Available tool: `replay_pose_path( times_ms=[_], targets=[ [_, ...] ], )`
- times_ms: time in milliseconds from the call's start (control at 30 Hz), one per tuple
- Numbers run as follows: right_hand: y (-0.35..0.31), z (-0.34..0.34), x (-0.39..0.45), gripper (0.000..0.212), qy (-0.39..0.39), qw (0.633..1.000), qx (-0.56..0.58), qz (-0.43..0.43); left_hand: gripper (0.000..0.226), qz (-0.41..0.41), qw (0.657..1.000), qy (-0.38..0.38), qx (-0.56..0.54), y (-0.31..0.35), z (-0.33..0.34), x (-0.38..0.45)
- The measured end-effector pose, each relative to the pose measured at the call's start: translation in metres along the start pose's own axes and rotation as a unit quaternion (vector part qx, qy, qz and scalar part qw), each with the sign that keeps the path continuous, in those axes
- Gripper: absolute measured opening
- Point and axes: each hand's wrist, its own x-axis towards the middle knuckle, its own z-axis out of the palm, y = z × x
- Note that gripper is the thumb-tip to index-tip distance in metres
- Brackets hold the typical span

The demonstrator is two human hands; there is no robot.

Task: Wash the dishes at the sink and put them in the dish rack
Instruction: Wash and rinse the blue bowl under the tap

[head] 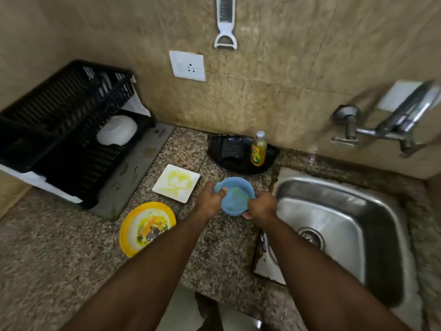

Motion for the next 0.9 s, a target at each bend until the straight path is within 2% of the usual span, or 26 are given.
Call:
replay_pose_path(
  times_ms=[33, 67, 133, 233, 300, 433, 567, 633, 700, 767, 833, 900],
  targets=[
    [-0.004, -0.009, -0.012, 0.029, 0.004, 1.000, 0.013, -0.002, 0.111, -0.001, 1.000, 0.007, -0.008, -0.012, 0.004, 0.014],
    [-0.005, -0.018, -0.019, 0.025, 0.007, 0.999, 0.031, 0.002, 0.105, -0.001, 1.000, 0.014, -0.007, -0.027, 0.009, 0.034],
    [-0.007, -0.039, -0.033, 0.022, 0.019, 0.997, 0.071, 0.001, 0.081, 0.011, 0.999, 0.037, -0.001, -0.004, 0.019, 0.022],
    [-0.002, -0.080, -0.041, 0.023, 0.018, 0.994, 0.110, -0.015, 0.043, 0.003, 0.999, -0.017, -0.035, 0.028, 0.048, 0.002],
    [0.001, -0.109, -0.045, 0.022, 0.017, 0.993, 0.112, -0.026, 0.029, 0.005, 0.998, -0.053, -0.025, 0.039, 0.073, -0.005],
    [0.007, -0.175, -0.049, 0.024, 0.053, 0.992, 0.103, -0.038, 0.030, 0.007, 0.996, -0.086, -0.022, 0.063, 0.134, -0.031],
    [0.018, -0.243, -0.041, 0.020, 0.079, 0.992, 0.095, -0.037, 0.037, 0.046, 0.995, -0.078, -0.045, 0.086, 0.198, -0.046],
    [0.025, -0.279, -0.027, 0.018, 0.157, 0.983, 0.076, -0.060, 0.041, 0.071, 0.993, -0.071, -0.058, 0.097, 0.226, -0.052],
    [0.028, -0.318, -0.010, 0.027, 0.272, 0.956, 0.047, -0.100, 0.045, 0.081, 0.993, -0.060, -0.057, 0.106, 0.251, -0.058],
    [0.023, -0.351, 0.003, 0.038, 0.353, 0.927, 0.019, -0.128, 0.043, 0.087, 0.993, -0.043, -0.063, 0.115, 0.268, -0.066],
    [0.011, -0.375, 0.012, 0.048, 0.371, 0.916, 0.001, -0.151, 0.044, 0.094, 0.993, -0.028, -0.068, 0.120, 0.281, -0.071],
    [-0.001, -0.388, 0.028, 0.052, 0.348, 0.923, -0.026, -0.163, 0.046, 0.103, 0.992, -0.016, -0.065, 0.122, 0.291, -0.074]
  ],
)
